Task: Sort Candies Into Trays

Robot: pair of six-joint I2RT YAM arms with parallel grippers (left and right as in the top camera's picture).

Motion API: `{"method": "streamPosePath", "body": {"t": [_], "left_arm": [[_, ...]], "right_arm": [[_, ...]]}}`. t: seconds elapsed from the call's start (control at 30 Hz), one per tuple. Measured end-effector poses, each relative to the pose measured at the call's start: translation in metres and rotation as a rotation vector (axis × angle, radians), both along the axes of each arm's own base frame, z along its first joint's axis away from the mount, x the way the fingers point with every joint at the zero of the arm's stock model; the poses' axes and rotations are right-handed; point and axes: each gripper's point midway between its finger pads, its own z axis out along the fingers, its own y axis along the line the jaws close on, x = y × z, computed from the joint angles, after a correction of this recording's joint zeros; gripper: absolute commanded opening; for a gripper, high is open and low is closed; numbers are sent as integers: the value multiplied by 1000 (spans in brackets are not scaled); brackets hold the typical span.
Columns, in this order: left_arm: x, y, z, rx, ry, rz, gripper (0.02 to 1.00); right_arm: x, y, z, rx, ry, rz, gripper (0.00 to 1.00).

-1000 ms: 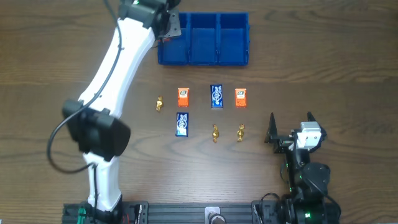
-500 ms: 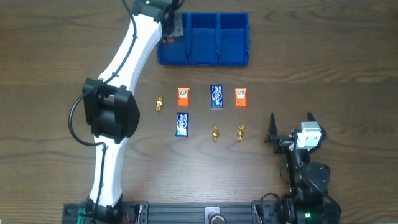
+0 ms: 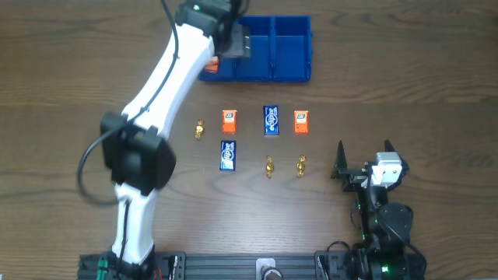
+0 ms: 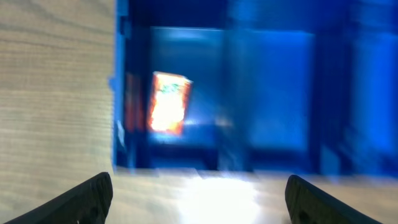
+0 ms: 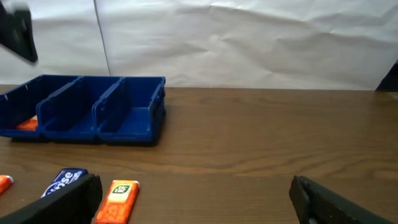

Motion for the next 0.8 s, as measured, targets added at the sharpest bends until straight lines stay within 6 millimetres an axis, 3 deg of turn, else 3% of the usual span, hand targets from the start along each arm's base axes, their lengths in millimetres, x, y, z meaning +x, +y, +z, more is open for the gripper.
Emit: {"method": "streamPosePath", "body": {"t": [0.13,0.2,0.3,0.5,0.6,0.8], "left_arm": [[-56,-31,42,-65,-85,-56,899],[-79,-38,44,-92,-98,-69,899],[-99,-31,11,-89,-48,-39,895],[-129,-2,-102,14,159,37,879],[-135,4,-120,30,196,49,873],[-133,-1,-125,8,198,56,853]], "right_arm": [[0,0,0,0,0,0,998],[0,0,0,0,1,0,998],[0,0,0,0,0,0,998],[0,0,0,0,0,0,998],[0,0,0,0,0,0,998],[0,0,0,0,0,0,998]]}}
